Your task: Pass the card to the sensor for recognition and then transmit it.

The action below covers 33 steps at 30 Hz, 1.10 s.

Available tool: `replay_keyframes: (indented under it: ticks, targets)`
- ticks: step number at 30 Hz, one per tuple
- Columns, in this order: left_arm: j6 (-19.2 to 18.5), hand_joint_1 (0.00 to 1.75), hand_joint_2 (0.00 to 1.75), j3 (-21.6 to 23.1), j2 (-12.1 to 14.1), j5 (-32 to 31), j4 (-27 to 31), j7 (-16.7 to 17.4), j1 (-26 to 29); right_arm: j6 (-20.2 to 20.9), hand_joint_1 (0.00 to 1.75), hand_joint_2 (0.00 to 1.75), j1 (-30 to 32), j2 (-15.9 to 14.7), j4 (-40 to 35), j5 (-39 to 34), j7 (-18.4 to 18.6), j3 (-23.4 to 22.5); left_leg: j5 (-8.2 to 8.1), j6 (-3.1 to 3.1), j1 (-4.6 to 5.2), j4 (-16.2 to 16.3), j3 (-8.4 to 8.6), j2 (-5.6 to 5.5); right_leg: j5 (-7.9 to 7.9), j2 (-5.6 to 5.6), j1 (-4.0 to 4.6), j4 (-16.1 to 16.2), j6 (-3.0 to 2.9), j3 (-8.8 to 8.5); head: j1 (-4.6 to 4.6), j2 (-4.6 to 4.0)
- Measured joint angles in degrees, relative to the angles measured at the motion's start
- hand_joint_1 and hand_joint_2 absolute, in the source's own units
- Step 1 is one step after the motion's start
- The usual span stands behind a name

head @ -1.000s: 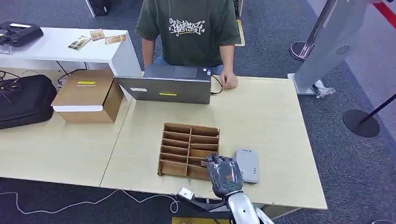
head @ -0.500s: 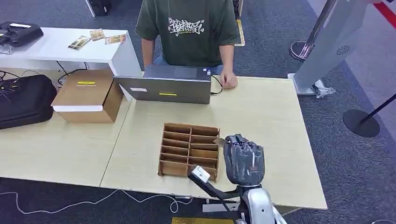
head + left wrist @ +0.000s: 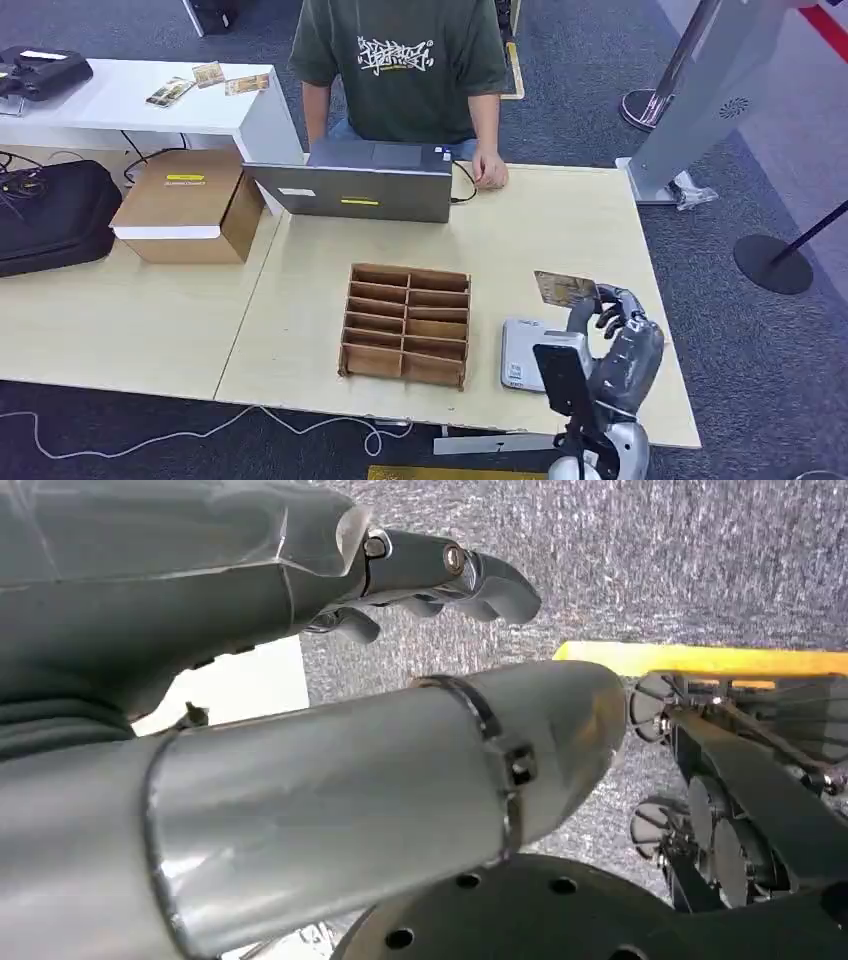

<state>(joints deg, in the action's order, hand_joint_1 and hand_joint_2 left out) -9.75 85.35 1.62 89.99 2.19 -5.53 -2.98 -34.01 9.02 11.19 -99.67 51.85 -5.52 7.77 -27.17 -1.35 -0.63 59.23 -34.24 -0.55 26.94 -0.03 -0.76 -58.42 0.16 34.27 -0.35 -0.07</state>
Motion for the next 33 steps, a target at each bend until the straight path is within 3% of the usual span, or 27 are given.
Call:
replay_keyframes:
  ticks: [4, 8, 25, 33]
  targets:
    - [0.13, 0.0, 0.0, 0.0, -0.02, 0.0, 0.0, 0.3, -0.01, 2.75, 1.75, 1.75, 0.78, 2.15, -0.48, -15.07, -3.09, -5.27, 0.0, 0.0, 0.0, 0.0, 0.0, -0.01, 0.0, 0.0, 0.0, 0.0, 0.0, 0.0, 0.0, 0.0]
    - [0.26, 0.0, 0.0, -0.02, -0.02, 0.0, 0.0, 0.48, -0.02, 3.98, 1.75, 1.75, 1.51, 3.28, -0.48, -22.2, -5.08, -10.21, 0.0, 0.0, -0.01, 0.0, -0.01, 0.0, 0.0, -0.01, 0.0, 0.0, 0.0, 0.01, 0.02, 0.0]
    - [1.03, 0.0, 0.0, 0.0, -0.5, 0.0, 0.0, 0.28, -0.02, -1.35, 1.75, 1.75, 3.7, 4.81, -4.26, -27.82, -8.11, -21.27, -0.01, 0.01, 0.0, 0.0, -0.01, 0.0, 0.01, -0.01, 0.0, 0.0, 0.0, 0.0, 0.0, 0.0]
    - [1.12, 0.0, 0.0, 0.0, -0.55, -0.35, 0.0, 0.0, -0.03, -4.32, 1.75, 1.75, 3.52, 4.97, -6.28, -27.5, -13.17, -22.43, -0.01, 0.01, -0.01, 0.0, -0.01, 0.0, 0.0, -0.01, 0.0, 0.0, 0.0, -0.02, 0.0, 0.0]
